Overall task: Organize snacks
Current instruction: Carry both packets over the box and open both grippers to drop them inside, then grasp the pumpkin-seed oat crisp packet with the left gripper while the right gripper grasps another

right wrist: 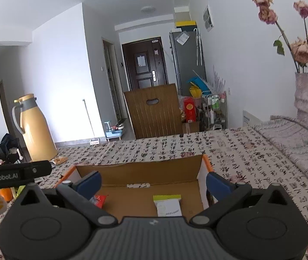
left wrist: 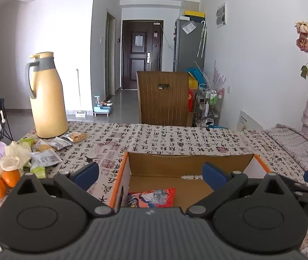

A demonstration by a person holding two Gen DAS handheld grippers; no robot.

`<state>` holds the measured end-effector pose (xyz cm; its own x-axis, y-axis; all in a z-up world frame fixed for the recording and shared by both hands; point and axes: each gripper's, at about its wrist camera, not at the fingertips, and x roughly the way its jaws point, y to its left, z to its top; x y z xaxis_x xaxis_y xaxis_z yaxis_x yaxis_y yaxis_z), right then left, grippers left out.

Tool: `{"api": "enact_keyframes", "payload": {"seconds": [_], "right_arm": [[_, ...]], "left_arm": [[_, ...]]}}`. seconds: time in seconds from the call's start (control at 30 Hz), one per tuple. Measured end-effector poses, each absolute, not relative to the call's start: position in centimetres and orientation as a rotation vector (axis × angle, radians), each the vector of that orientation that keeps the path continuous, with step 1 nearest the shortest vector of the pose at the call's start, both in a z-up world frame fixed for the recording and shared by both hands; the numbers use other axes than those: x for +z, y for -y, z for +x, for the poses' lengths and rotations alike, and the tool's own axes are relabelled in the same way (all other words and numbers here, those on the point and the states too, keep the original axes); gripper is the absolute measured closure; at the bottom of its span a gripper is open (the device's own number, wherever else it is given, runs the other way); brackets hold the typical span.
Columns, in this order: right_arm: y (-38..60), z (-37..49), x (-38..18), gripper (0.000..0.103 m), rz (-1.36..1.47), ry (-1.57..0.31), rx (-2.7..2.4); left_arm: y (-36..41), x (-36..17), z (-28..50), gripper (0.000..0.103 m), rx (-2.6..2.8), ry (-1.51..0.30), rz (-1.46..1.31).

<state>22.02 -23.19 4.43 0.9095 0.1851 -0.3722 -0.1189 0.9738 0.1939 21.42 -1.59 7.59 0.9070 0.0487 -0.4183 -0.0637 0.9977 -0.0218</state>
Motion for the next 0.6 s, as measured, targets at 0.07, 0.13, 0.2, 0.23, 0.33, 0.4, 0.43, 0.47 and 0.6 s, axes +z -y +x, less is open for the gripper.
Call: {"api": "enact_keyframes", "payload": {"seconds": [0.07, 0.13, 0.2, 0.23, 0.33, 0.4, 0.43, 0.47, 0.6], "right_arm": [[23.4, 21.3, 4.9, 0.0, 0.165, -0.391, 0.158], [23.4, 20.4, 5.3, 0.0, 0.16, -0.385, 0.16], [23.6, 19.4, 5.6, 0.0, 0.155, -0.38, 0.164], [23.7, 18.9, 5.7, 0.0, 0.154, -0.379, 0.164], [24.0, 17.6, 5.7, 0.0, 0.155, -0.38, 0.16], [24.2, 16.6, 5.5, 0.0, 0.148, -0.385, 0.158], [24.2, 16.2, 5.4, 0.0, 0.146, -0.389, 0.157], [24.3, 15.8, 5.3, 0.0, 0.145, -0.392, 0.156], [25.0, 13.9, 4.6, 0.0, 0.138, -0.406, 0.151]], "left_arm": [[1.6, 8.0, 20.6, 0.0, 0.06, -0.425, -0.033], [1.6, 8.3, 19.8, 0.0, 0.063, -0.42, -0.027], [1.7, 8.5, 18.8, 0.0, 0.062, -0.415, -0.022], [1.7, 8.6, 18.3, 0.0, 0.062, -0.414, -0.02], [1.7, 8.6, 17.0, 0.0, 0.06, -0.415, -0.015], [1.8, 8.5, 16.3, 0.0, 0.061, -0.42, -0.013], [1.8, 8.4, 15.9, 0.0, 0.06, -0.424, -0.012], [1.7, 8.3, 15.5, 0.0, 0.061, -0.428, -0.013], [1.7, 7.6, 14.0, 0.0, 0.061, -0.446, -0.015]]}}
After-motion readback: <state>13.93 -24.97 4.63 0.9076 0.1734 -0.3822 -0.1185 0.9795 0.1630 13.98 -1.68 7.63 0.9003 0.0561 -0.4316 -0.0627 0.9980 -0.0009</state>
